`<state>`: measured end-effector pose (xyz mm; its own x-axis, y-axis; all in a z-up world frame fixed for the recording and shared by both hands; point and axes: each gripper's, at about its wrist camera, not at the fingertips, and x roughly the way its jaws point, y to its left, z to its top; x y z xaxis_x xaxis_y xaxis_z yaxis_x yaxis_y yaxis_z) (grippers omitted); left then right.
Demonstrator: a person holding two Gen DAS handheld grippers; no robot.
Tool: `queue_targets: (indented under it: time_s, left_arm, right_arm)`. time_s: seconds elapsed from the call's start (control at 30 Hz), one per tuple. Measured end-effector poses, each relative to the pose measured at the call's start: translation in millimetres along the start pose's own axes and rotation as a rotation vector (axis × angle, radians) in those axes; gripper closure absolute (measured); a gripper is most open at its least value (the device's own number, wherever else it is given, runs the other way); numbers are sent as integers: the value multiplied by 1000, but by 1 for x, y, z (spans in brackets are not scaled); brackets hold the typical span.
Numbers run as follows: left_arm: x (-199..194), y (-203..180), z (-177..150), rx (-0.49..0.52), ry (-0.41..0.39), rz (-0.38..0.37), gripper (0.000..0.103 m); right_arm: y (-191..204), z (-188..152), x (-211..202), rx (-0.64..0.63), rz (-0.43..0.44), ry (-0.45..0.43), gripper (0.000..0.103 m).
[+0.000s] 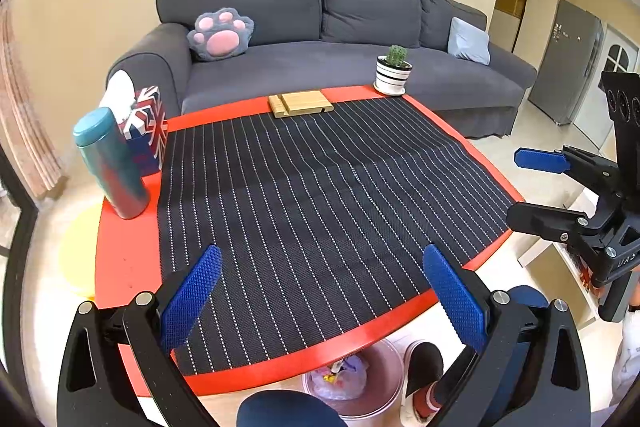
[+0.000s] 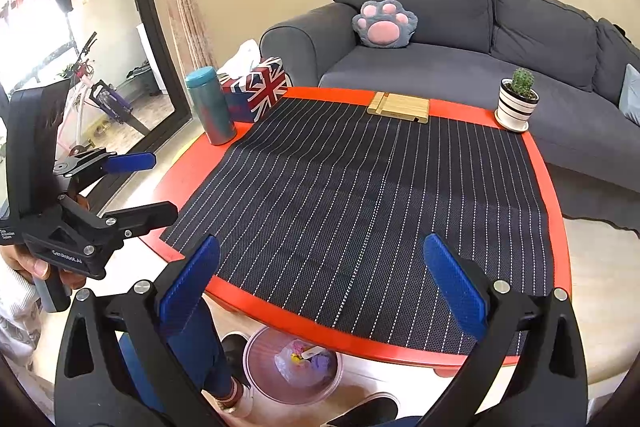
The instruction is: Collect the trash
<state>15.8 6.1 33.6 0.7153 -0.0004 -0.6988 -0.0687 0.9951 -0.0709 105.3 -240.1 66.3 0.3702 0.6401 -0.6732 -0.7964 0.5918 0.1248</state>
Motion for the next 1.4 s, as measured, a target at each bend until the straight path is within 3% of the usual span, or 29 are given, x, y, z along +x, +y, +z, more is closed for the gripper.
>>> queue_targets:
  time_s: [1.4]
  left_arm:
    - [12, -1, 1, -13, 39, 1, 6]
  right_arm:
    - [-3, 0, 4, 5, 4, 11, 3]
